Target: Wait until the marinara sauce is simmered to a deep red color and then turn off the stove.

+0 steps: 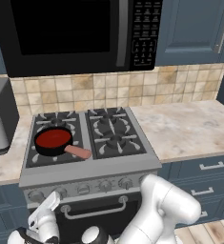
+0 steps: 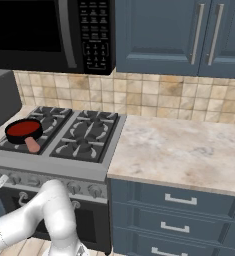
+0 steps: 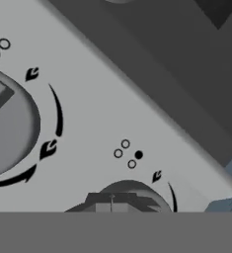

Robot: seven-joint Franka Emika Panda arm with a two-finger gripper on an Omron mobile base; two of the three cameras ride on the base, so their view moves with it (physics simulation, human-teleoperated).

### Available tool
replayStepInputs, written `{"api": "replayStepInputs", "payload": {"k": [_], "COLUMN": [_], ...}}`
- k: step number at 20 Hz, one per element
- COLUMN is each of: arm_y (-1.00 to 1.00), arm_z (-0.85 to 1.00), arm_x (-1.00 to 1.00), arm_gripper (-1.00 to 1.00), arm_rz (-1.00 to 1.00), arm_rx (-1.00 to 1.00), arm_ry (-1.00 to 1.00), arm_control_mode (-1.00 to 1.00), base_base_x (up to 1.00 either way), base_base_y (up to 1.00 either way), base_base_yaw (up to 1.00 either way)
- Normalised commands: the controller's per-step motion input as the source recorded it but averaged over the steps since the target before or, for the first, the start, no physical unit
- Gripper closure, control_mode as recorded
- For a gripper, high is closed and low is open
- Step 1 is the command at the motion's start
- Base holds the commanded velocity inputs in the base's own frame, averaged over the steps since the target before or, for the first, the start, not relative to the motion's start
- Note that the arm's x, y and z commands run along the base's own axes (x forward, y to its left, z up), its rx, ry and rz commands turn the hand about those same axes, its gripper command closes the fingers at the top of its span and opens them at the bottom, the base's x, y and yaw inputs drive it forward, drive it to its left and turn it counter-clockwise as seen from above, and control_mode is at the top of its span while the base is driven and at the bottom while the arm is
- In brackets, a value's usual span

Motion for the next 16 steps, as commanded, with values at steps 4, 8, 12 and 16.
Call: {"api": "replayStepInputs", "payload": {"k": [4,8,12,16], "arm_y": [0.77,0.82,0.84,0.8], "arm_z": [-0.63,-0.61,-0.56,-0.5], "arm_x": [0.0,0.0,0.0,0.0], "arm_gripper": [1.0,1.0,1.0,1.0], "arm_rz": [0.0,0.0,0.0,0.0], "arm_rx": [0.07,0.06,0.07,0.08], "arm_ry": [0.06,0.07,0.07,0.06], "arm_control_mode": [-1.0,-1.0,-1.0,-1.0], "base_base_x": [0.0,0.0,0.0,0.0], "base_base_y": [0.0,0.0,0.0,0.0], "base_base_yaw": [0.0,0.0,0.0,0.0]}}
